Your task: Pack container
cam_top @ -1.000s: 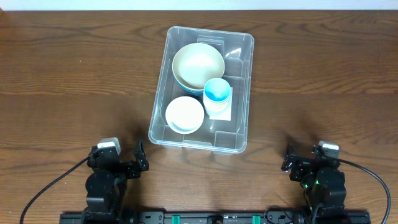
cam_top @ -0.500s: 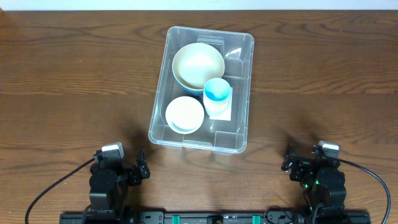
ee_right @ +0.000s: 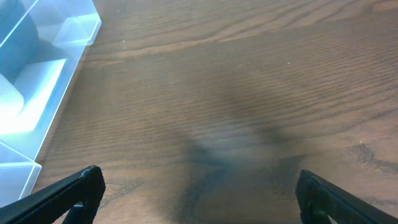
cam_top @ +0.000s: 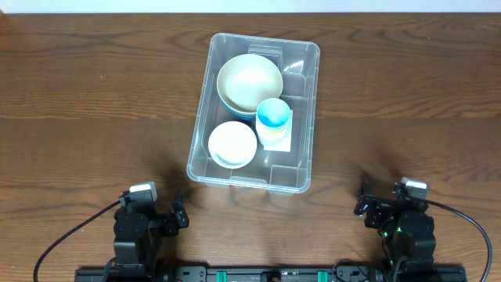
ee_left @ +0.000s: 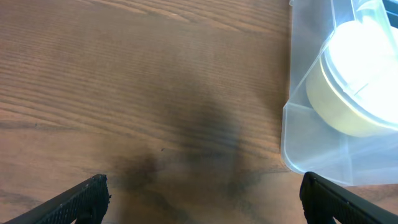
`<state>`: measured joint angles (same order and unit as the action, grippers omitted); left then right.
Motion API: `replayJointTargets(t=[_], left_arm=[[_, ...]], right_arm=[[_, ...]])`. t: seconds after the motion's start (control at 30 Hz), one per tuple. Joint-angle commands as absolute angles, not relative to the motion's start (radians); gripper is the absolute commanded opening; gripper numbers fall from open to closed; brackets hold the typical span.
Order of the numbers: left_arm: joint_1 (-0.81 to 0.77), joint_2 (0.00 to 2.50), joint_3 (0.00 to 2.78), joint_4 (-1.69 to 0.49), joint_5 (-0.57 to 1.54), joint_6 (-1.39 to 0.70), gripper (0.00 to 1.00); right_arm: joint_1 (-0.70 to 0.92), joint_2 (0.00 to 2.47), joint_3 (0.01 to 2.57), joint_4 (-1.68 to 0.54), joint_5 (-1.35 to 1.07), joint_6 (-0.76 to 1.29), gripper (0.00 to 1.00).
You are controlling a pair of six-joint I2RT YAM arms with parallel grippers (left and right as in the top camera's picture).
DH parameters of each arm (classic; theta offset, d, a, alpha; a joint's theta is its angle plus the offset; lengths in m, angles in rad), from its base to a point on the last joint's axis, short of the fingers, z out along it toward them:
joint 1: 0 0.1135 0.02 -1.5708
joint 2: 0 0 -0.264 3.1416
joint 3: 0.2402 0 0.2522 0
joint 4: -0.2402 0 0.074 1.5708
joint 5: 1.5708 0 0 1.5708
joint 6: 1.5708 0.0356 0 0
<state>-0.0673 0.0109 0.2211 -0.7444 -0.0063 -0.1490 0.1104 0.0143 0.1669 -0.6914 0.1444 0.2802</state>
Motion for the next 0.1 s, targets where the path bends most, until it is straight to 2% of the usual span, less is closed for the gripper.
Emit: replayJointTargets(t=[0.0,0.07], left_arm=[[-0.068,0.004,0.217,-0.748,-0.004,-0.132,0.98],[-0.068,0.004,0.217,-0.748,-0.004,-0.132,0.98]], right_arm=[[0.104,0.006,0.162,-0.693,0.142,0.291,0.99],[0.104,0.006,0.162,-0.693,0.142,0.291,0.99]])
